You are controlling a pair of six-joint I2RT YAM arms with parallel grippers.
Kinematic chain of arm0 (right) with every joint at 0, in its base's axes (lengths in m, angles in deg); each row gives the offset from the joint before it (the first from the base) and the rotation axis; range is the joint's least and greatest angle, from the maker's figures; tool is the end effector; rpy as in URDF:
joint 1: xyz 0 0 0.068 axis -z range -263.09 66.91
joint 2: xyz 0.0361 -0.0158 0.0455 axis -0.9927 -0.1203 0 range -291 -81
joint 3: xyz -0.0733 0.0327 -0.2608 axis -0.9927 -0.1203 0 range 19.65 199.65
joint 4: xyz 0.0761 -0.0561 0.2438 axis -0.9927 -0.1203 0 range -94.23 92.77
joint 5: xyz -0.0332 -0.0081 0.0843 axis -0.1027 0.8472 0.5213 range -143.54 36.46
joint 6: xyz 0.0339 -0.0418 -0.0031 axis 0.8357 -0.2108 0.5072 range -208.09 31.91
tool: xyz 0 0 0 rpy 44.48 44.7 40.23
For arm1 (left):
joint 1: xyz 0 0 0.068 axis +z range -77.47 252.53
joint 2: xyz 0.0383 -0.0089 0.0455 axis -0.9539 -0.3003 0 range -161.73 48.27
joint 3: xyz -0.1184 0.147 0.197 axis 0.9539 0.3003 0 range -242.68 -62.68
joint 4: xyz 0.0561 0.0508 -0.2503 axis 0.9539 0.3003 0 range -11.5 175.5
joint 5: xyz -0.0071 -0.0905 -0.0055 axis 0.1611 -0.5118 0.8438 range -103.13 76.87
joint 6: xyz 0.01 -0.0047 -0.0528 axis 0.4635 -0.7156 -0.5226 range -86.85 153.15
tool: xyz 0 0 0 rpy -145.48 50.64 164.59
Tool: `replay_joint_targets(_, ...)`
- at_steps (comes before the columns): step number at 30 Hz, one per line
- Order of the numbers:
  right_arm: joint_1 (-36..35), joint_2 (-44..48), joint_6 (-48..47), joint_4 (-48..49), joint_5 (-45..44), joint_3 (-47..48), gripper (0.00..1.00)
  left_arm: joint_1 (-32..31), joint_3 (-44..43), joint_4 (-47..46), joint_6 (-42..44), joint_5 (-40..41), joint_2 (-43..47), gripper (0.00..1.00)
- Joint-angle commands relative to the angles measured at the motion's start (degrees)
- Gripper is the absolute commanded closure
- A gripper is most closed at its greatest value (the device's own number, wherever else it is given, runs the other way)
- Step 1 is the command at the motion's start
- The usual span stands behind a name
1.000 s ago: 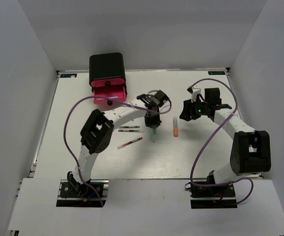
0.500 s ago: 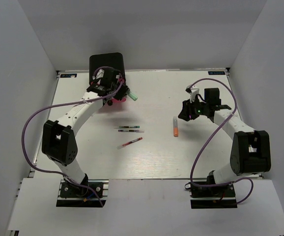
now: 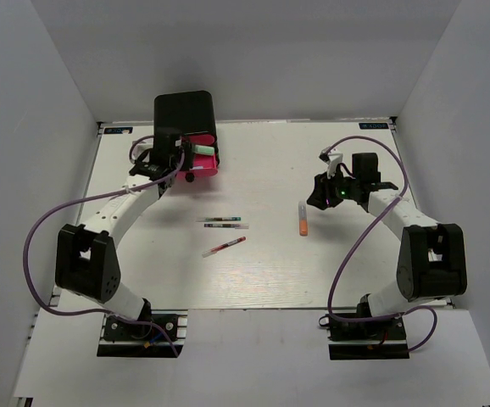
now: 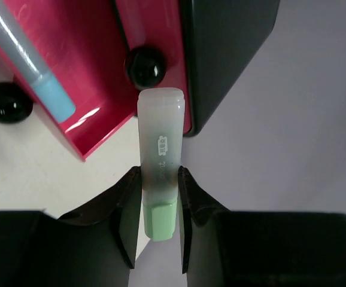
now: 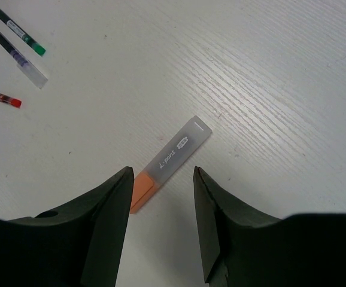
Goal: Sort the stationery into containers
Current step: Place the stationery into the container
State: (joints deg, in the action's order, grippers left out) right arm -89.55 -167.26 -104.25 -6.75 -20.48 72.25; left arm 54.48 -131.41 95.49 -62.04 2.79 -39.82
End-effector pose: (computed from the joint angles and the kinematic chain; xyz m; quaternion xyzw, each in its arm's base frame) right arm 0.3115 0.0548 0.2200 -0.2834 0.8405 0.2279 0.4016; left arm 0.3352 -0.0990 0.2886 -0.6000 0.6520 -0.3051 0.3491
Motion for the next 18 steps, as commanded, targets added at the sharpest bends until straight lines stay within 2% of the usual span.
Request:
replay_joint_targets(1, 0.04, -0.67, -0.98, 1.34, 1.13, -0.3, 0.5, 1.86, -1.14, -1.09, -3.15, 3.41, 0.83, 1.0)
replay_joint_targets(11, 0.04, -1.02, -1.5, 0.99, 0.6, -0.04, 0.5, 3.54, -3.78, 1.29, -3.15, 3.41, -3.66, 0.97)
replay_joint_targets(18, -0.22, -1.28, -1.86, 0.64, -0.27, 0.49, 0.47, 4.07, -5.63, 3.48, -3.15, 2.89, -5.68, 0.9)
